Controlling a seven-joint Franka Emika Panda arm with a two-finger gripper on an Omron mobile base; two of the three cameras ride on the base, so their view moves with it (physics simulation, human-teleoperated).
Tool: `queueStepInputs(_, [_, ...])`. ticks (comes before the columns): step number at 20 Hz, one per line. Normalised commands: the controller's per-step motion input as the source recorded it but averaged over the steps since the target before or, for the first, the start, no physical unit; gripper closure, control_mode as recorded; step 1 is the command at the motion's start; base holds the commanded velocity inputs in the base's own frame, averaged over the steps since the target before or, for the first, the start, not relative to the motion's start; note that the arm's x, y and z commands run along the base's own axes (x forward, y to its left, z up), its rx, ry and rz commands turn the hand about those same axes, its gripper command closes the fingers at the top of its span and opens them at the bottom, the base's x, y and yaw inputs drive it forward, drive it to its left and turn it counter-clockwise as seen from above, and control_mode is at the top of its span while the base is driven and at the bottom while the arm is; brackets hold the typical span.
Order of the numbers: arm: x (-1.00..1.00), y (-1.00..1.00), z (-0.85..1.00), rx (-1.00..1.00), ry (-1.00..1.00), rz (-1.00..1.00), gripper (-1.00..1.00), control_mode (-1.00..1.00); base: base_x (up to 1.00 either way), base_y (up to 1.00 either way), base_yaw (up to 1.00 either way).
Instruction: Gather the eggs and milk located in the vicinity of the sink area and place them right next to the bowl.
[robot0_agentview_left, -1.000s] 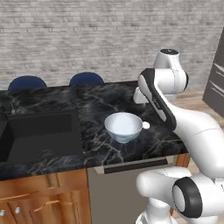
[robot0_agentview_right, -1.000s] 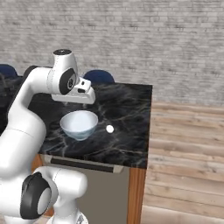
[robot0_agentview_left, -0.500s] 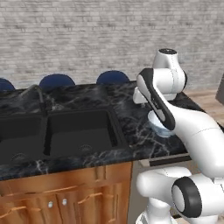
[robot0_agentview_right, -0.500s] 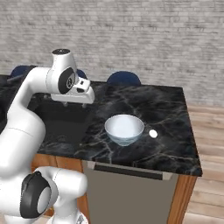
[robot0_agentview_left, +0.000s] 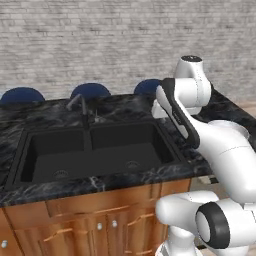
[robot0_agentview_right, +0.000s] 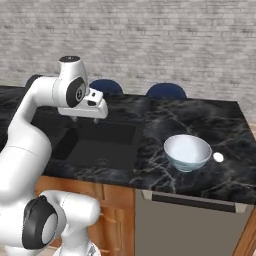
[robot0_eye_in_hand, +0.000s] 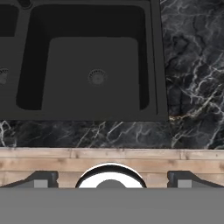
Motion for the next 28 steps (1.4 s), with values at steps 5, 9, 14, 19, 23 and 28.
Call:
queueStepInputs(5, [0.0,0.0,0.0,0.0,0.0,0.0,-1.0,1.0,-0.07,0.71,-0.01])
queueStepInputs(9, [0.0,0.0,0.0,0.0,0.0,0.0,-1.0,1.0,-0.1,0.73,-0.03])
queueStepInputs(14, [0.0,0.0,0.0,0.0,0.0,0.0,-1.0,1.0,-0.08,0.74,-0.03])
queueStepInputs(19, [0.0,0.0,0.0,0.0,0.0,0.0,-1.0,1.0,-0.03,0.7,-0.03])
queueStepInputs(23, [0.0,0.0,0.0,0.0,0.0,0.0,-1.0,1.0,0.0,0.68,-0.03])
queueStepInputs(28, [0.0,0.0,0.0,0.0,0.0,0.0,-1.0,1.0,0.0,0.66,-0.03])
